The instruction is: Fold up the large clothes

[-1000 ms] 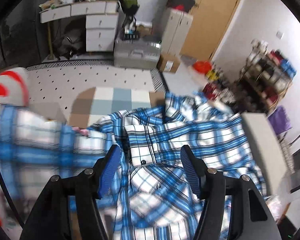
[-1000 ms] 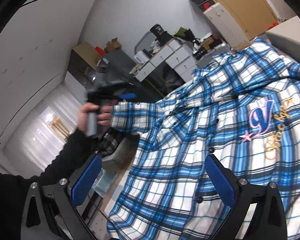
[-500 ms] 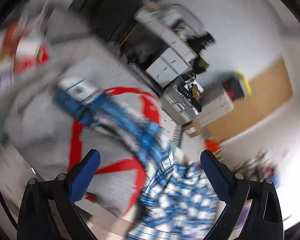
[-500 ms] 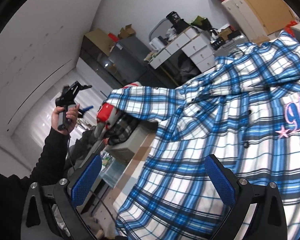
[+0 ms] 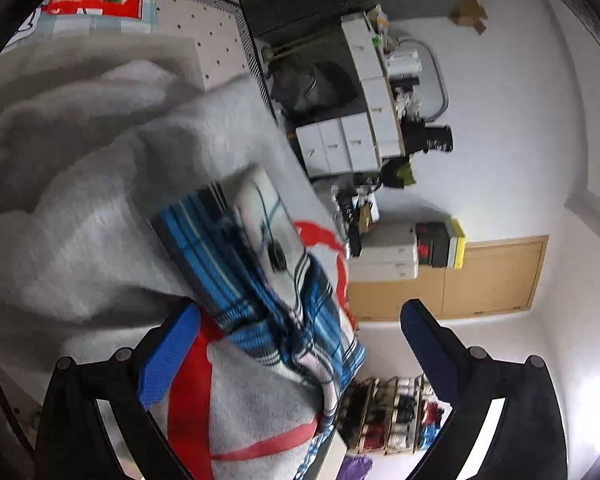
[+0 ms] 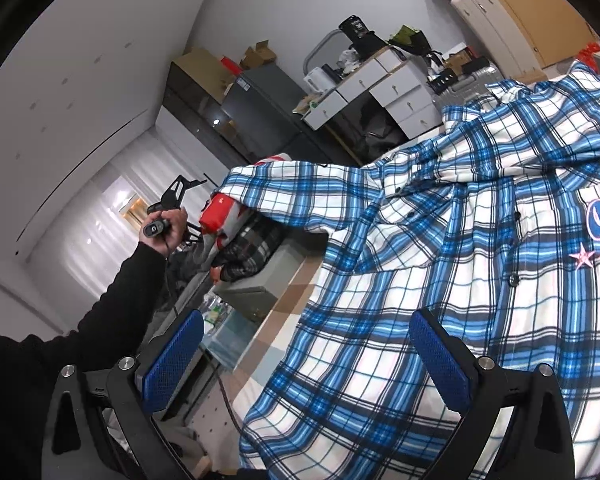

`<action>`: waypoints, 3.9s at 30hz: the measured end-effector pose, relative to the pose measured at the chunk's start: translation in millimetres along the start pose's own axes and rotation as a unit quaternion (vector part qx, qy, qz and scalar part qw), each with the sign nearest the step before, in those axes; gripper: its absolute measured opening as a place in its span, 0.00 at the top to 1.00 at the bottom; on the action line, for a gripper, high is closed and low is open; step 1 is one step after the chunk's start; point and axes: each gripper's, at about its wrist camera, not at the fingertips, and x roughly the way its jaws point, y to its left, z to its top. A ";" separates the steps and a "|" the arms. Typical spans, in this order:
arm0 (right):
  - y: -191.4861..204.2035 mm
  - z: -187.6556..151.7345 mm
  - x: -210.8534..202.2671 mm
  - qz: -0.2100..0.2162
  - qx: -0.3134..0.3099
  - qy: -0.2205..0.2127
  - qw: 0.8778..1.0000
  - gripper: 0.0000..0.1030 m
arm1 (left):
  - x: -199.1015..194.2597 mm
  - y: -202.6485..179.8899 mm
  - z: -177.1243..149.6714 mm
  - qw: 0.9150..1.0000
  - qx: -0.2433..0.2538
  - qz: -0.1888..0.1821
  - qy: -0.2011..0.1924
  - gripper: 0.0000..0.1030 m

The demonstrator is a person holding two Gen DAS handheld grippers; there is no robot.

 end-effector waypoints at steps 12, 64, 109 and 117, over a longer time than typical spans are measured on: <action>1.6 -2.0 13.9 0.003 -0.001 0.014 1.000 0.00 | -3.4 -17.6 13.8 0.993 0.090 0.057 -0.044 0.15; -63.6 -37.0 -85.3 -0.016 0.076 -0.065 0.995 0.00 | 265.0 -202.3 -419.9 0.789 0.553 -0.020 0.267 0.97; -164.6 214.6 67.5 -0.410 -0.193 0.185 0.872 0.03 | 205.5 -0.7 -374.4 0.587 0.736 0.220 0.256 0.22; -211.5 225.3 72.1 -0.398 -0.153 0.224 0.876 0.95 | 195.5 -1.5 -369.0 0.610 0.723 0.192 0.261 0.84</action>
